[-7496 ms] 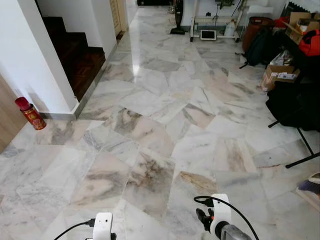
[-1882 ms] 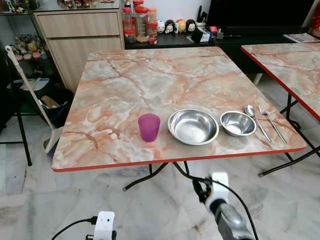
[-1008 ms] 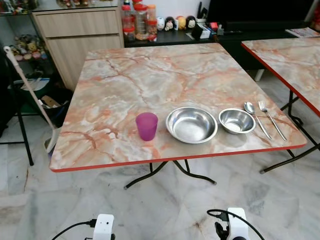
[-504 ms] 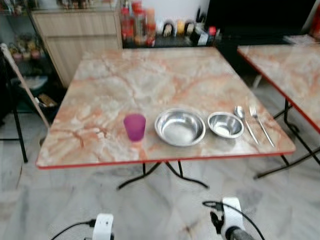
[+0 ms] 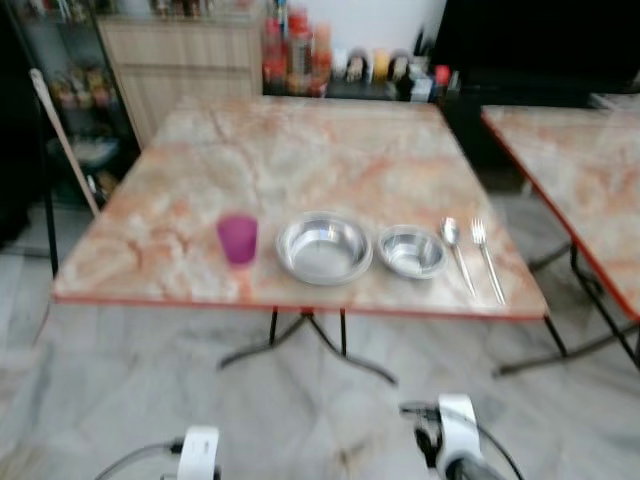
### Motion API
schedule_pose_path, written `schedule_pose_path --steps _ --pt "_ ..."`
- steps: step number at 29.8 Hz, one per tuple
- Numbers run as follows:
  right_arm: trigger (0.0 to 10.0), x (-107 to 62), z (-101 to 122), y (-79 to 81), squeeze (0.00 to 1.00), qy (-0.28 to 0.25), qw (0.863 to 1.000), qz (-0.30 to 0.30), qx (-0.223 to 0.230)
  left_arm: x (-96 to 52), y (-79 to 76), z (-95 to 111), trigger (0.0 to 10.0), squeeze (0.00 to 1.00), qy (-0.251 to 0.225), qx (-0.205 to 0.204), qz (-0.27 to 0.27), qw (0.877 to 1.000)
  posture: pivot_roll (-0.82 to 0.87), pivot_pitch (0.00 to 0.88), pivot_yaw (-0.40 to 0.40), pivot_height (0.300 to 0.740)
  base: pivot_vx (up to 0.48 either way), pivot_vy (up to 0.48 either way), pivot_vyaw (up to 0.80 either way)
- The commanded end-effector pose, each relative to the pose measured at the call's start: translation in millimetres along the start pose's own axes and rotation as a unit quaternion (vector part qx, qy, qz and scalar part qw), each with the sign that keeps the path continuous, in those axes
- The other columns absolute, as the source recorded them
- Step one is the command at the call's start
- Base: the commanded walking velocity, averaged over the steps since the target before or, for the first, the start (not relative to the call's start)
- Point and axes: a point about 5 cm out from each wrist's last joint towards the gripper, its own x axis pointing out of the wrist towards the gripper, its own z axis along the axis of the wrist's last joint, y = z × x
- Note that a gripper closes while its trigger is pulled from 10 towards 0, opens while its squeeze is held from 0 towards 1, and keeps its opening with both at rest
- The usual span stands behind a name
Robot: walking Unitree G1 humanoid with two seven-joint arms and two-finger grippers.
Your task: Setting the table
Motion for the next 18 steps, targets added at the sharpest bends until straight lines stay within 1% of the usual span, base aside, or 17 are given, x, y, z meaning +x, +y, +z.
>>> schedule_pose_path --steps 1,2,4,5,6,7,9,10,12,14,15,16,17,18 --pt "10.0 -1.0 0 -6.5 0.00 0.002 1.000 -0.010 0.005 1.5 -5.3 7 10.0 0.00 -0.017 -0.010 -0.004 1.000 0.08 0.005 -0.033 0.740 0.000 0.000 0.00" --pt "10.0 -1.0 -1 -6.2 0.00 0.003 1.000 -0.010 0.004 2.1 -5.0 11 10.0 0.00 -0.027 -0.016 -0.004 1.000 0.09 0.008 -0.033 0.740 0.000 0.000 0.00" --pt "10.0 -0.6 -1 -4.3 0.00 0.004 1.000 -0.008 0.004 3.6 -1.8 34 10.0 0.00 -0.089 -0.039 0.000 0.995 0.09 0.015 -0.033 0.740 0.000 0.000 0.00" --pt "10.0 -0.6 -1 -4.3 0.00 0.004 1.000 -0.008 0.004 3.6 -1.8 34 10.0 0.00 -0.089 -0.039 0.000 0.995 0.09 0.015 -0.033 0.740 0.000 0.000 0.00" --pt "10.0 -0.5 -1 -3.9 0.00 0.004 1.000 -0.008 0.004 3.6 -0.7 39 10.0 0.00 -0.105 -0.045 0.002 0.993 0.09 0.016 -0.033 0.740 0.000 0.000 0.00" --pt "10.0 -0.2 0 -3.4 0.00 0.003 1.000 -0.008 0.005 2.9 1.6 53 10.0 0.00 -0.145 -0.060 0.003 0.988 0.09 0.018 -0.033 0.740 0.000 0.000 0.00" --pt "10.0 0.0 0 -2.8 0.00 0.003 1.000 -0.007 0.005 1.4 3.9 65 10.0 0.00 -0.181 -0.074 0.005 0.981 0.10 0.022 -0.032 0.740 0.000 0.000 0.00" --pt "10.0 0.2 1 -2.1 0.00 0.003 1.000 -0.006 0.005 -2.7 8.3 83 10.0 0.00 -0.235 -0.082 0.015 0.968 0.10 0.024 -0.030 0.740 0.000 0.000 0.00" --pt "10.0 0.3 1 -1.5 0.00 0.003 1.000 -0.005 0.005 -6.4 10.3 94 10.0 0.00 -0.269 -0.088 0.018 0.959 0.12 0.028 -0.029 0.740 0.000 0.000 0.00" --pt "10.0 0.6 1 0.2 0.00 0.004 1.000 -0.002 0.003 -16.7 9.3 115 10.0 0.00 -0.331 -0.095 0.009 0.939 0.13 0.029 -0.029 0.740 0.000 0.000 0.00" --pt "10.0 0.6 1 0.2 0.00 0.004 1.000 -0.002 0.003 -16.7 9.3 115 10.0 0.00 -0.331 -0.095 0.009 0.939 0.13 0.029 -0.029 0.740 0.000 0.000 0.00" --pt "10.0 0.7 0 1.7 0.00 0.006 1.000 0.000 0.002 -24.7 5.1 127 10.0 1.00 -0.366 -0.099 -0.006 0.926 0.13 0.030 -0.027 0.740 0.000 0.000 0.00" --pt "10.0 0.7 -1 2.9 0.00 0.008 1.000 0.001 0.001 -32.6 -0.5 136 10.0 1.00 -0.394 -0.087 -0.020 0.915 0.13 0.031 -0.027 0.740 0.000 0.000 0.00" --pt "10.0 0.7 -1 2.9 0.00 0.008 1.000 0.001 0.001 -32.6 -0.5 136 10.0 1.00 -0.394 -0.087 -0.020 0.915 0.13 0.031 -0.027 0.740 0.000 0.000 0.00"
